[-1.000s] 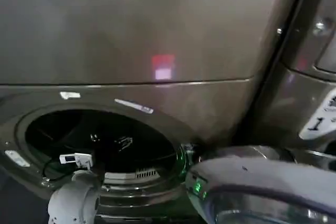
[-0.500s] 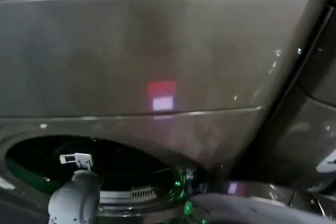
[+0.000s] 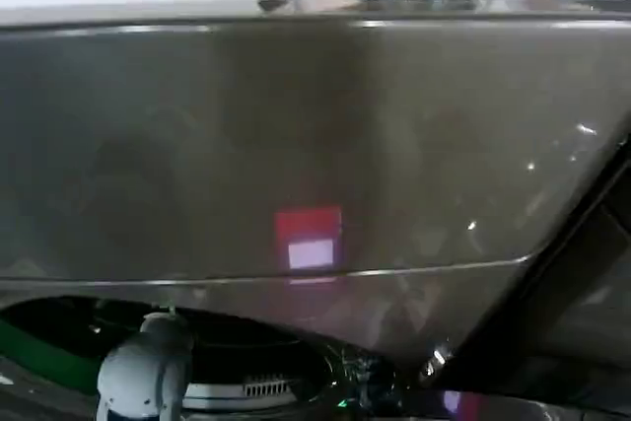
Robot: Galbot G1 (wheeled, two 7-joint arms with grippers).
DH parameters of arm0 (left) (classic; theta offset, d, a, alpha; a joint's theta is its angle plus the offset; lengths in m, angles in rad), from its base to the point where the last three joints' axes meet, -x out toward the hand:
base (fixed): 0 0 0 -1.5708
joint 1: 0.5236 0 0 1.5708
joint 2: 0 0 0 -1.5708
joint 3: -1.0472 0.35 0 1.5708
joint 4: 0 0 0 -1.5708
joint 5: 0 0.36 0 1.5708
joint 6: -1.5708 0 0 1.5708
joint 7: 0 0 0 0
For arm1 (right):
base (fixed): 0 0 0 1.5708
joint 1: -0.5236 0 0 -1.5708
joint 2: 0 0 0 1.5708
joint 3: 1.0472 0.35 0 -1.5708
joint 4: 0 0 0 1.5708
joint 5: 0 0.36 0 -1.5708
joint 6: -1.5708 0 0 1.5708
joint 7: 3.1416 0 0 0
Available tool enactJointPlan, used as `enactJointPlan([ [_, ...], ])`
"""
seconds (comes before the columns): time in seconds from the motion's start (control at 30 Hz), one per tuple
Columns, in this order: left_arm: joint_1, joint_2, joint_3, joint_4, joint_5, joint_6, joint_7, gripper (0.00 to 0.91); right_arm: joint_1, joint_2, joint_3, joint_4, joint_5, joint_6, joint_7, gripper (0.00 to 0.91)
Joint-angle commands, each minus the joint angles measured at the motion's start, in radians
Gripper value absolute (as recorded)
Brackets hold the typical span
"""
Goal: Grasp the clothes from the dryer.
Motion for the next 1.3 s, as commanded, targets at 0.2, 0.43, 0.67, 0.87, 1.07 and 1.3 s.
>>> enactJointPlan([
  [0.2,-0.323,-0.011,0.012,0.493,0.091,-0.198,0.014,0.907,-0.002,-0.003,0.002,-0.002,-0.001,0.002,-0.001,0.907],
  [0.43,-0.439,-0.019,0.008,0.662,0.142,-0.246,0.055,0.907,-0.002,-0.004,0.002,-0.006,-0.001,0.002,-0.001,0.907],
  [0.67,-0.543,-0.040,-0.007,0.820,0.176,-0.272,0.036,0.907,-0.003,-0.004,0.000,-0.013,-0.001,0.004,-0.001,0.907],
  [0.87,-0.571,-0.027,-0.009,0.841,0.380,-0.262,0.159,0.907,0.001,-0.007,-0.003,-0.016,-0.002,0.005,-0.002,0.907],
  [1.07,-0.541,-0.016,-0.036,0.791,1.100,-0.466,0.566,0.907,0.001,-0.007,-0.008,-0.017,-0.003,0.005,-0.002,0.907],
  [1.3,-0.566,-0.025,-0.047,0.795,1.682,-0.707,0.695,0.907,0.005,-0.008,-0.011,-0.019,-0.004,0.005,-0.003,0.907],
])
